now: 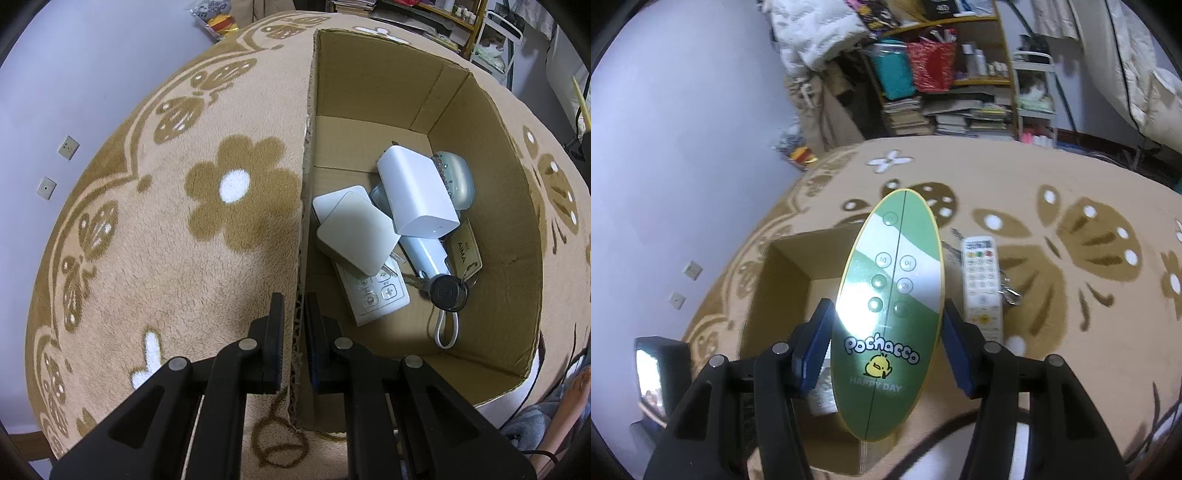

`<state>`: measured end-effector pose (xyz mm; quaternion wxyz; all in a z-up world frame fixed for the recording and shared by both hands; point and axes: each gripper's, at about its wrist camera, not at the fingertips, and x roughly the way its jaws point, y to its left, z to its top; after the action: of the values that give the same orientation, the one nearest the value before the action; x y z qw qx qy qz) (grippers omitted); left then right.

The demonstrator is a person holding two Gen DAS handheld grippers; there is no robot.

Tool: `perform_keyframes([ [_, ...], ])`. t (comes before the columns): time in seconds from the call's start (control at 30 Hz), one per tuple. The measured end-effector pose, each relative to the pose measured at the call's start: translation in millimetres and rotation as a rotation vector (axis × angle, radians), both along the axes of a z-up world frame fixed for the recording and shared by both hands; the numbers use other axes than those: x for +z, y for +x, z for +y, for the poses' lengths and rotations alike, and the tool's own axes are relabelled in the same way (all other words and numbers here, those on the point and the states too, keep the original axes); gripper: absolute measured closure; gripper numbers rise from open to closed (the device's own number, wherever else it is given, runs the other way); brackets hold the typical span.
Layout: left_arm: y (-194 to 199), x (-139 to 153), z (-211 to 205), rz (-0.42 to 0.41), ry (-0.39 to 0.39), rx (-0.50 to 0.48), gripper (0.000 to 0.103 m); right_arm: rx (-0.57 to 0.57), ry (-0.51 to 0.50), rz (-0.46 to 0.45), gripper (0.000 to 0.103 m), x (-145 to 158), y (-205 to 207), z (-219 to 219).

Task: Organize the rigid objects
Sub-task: 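Lower the Pochacco card into the box and open the right gripper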

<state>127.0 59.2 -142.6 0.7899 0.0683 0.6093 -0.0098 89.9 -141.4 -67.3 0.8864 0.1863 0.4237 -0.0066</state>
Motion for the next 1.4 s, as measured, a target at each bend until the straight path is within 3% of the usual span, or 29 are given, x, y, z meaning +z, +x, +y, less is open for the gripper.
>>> perform_keyframes([
  [0.13, 0, 0, 0, 0.000, 0.001, 0.000, 0.092, 0.067, 0.013, -0.030, 0.042, 5, 2, 21],
  [0.47, -3, 2, 2, -0.003, -0.007, 0.002, 0.092, 0.170, -0.014, 0.024, 0.042, -15, 11, 61],
  [0.8, -3, 2, 2, -0.003, -0.006, 0.001, 0.092, 0.182, -0.045, 0.079, 0.042, -38, 15, 65],
  [0.97, -2, 1, 3, -0.001, -0.012, 0.004, 0.092, 0.182, -0.122, 0.069, 0.042, -32, 12, 69],
  [1.4, -2, 1, 2, -0.003, -0.006, 0.001, 0.092, 0.198, -0.122, 0.078, 0.042, -34, 12, 71],
])
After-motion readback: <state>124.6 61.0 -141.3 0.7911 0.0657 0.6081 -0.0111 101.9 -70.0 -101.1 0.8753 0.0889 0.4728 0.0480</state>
